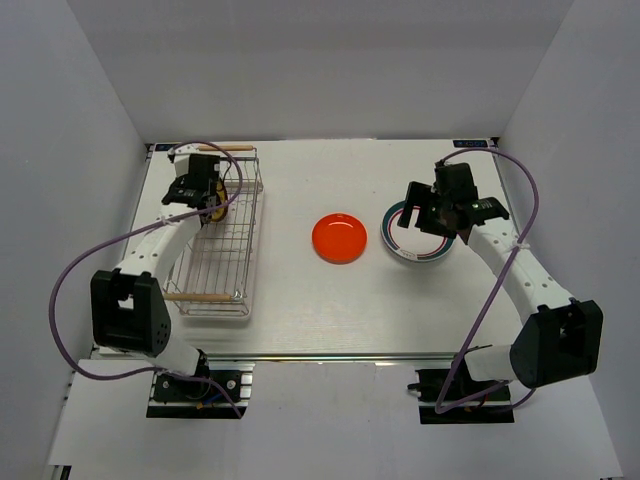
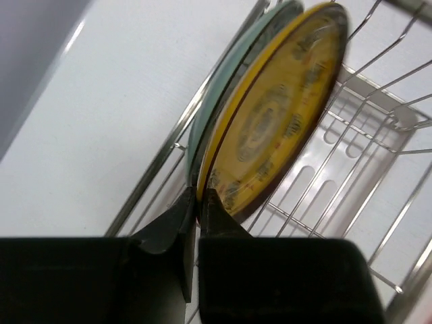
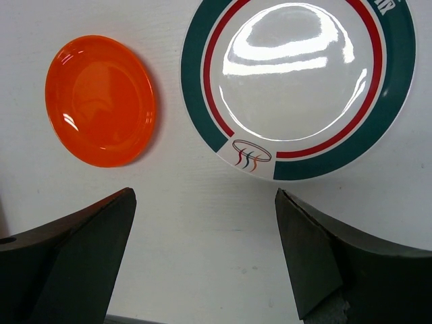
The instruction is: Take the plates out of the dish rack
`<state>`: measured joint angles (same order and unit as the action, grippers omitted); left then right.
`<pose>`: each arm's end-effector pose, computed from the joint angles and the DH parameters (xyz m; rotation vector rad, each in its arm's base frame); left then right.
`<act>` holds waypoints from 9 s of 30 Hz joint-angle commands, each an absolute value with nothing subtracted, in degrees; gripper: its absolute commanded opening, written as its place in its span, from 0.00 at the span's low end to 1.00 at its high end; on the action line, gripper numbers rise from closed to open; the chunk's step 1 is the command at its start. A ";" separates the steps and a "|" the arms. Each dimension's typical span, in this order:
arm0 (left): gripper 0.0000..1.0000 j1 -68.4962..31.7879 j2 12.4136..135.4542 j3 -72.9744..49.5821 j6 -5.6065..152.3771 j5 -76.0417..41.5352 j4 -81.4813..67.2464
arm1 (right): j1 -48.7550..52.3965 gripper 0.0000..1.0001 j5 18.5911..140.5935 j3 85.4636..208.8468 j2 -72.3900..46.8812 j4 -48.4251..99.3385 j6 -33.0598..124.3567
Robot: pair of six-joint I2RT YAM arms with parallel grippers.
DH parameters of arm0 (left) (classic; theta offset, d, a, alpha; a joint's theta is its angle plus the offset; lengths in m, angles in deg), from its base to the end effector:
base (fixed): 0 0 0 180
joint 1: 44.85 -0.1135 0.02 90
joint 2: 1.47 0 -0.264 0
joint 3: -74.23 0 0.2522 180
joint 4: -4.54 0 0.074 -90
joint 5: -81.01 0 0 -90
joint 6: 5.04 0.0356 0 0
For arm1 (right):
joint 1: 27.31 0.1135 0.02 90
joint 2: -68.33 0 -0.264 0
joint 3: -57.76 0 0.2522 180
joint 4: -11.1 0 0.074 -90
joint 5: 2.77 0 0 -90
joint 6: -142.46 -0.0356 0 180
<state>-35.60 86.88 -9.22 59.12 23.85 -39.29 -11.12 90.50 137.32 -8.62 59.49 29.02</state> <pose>0.3310 -0.0343 0.2777 -0.5764 2.2087 0.3799 0.2778 0.0786 0.3037 0.1783 2.3775 0.2643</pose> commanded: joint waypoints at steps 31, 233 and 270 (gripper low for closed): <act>0.00 -30.54 73.23 -9.14 66.16 -45.55 -26.45 | -5.78 0.89 50.49 140.34 -10.33 37.44 37.00; 0.00 -25.52 75.96 -3.86 62.38 -46.53 -16.07 | -2.70 0.61 50.85 138.15 -14.91 31.89 27.50; 0.98 -24.46 68.75 -11.07 55.96 7.97 -48.68 | -4.54 0.00 74.93 146.93 -35.82 39.19 28.38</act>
<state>-24.17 70.47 -11.88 56.43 5.84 -47.85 -4.37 72.25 143.59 -36.01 40.28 27.62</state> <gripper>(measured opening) 0.977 0.049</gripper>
